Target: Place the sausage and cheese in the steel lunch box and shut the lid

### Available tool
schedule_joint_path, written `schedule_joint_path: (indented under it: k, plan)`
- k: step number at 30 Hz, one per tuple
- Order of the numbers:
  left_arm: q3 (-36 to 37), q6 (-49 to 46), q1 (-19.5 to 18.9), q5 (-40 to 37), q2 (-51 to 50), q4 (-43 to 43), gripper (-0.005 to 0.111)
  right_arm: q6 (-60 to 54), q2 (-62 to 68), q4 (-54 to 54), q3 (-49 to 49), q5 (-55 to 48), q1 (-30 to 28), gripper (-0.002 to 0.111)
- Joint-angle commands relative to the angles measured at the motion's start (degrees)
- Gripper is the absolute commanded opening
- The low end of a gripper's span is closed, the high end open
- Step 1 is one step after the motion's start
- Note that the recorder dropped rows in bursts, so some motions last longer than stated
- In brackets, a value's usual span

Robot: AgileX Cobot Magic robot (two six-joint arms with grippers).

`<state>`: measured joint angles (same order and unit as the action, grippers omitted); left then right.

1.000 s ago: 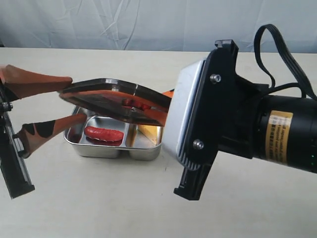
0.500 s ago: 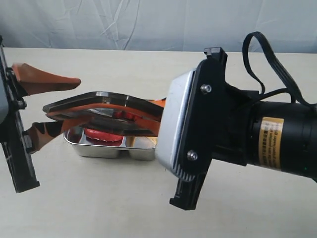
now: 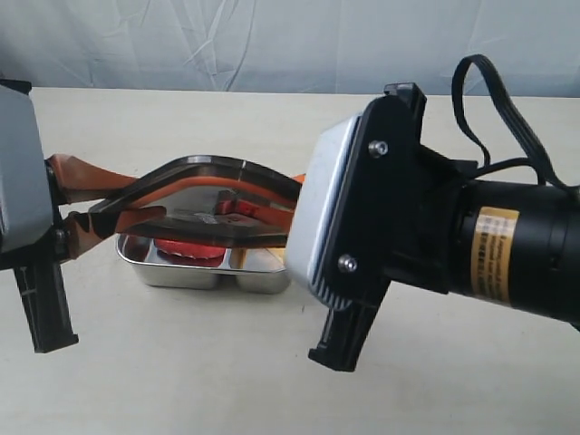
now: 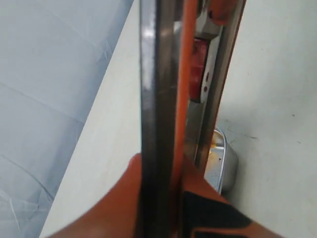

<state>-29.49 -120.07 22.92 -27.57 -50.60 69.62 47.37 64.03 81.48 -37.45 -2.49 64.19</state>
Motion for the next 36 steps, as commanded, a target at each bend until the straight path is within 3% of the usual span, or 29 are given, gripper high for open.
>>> schedule_joint_path:
  k: [1,5,13,16,21,23,30,36]
  plan:
    - [-0.2,-1.9,0.0,9.8,-0.1,0.6,0.0,2.9,-0.6,-6.8,0.0,-11.2,-0.2,-0.001]
    - [-0.2,-1.9,0.0,13.6,-0.1,0.6,0.0,7.3,-0.6,-8.2,0.0,-19.5,-0.2,-0.001]
    - [-0.2,-1.9,4.2,16.9,-0.1,-1.5,0.0,7.8,-0.6,-6.5,0.0,-18.1,-0.2,0.0]
    - [-0.2,-1.9,5.5,19.9,-0.1,-2.2,0.0,7.8,-0.6,-6.1,0.0,-18.2,-0.2,0.014]
    - [-0.2,-1.9,6.5,24.3,-0.1,-2.9,0.0,9.5,-0.6,-7.2,0.0,-21.0,-0.2,0.054]
    - [-0.2,-1.9,6.5,26.5,-0.1,-2.9,0.0,12.6,-0.6,-9.0,0.0,-24.4,-0.2,0.06]
    - [1.3,-1.9,9.4,32.8,-0.1,-11.0,0.0,13.8,-0.6,-12.2,0.0,-28.6,-0.2,0.059]
    - [5.2,-1.9,14.6,43.3,-0.1,-15.4,0.0,30.0,-0.6,-4.0,0.0,-28.4,-1.7,0.04]
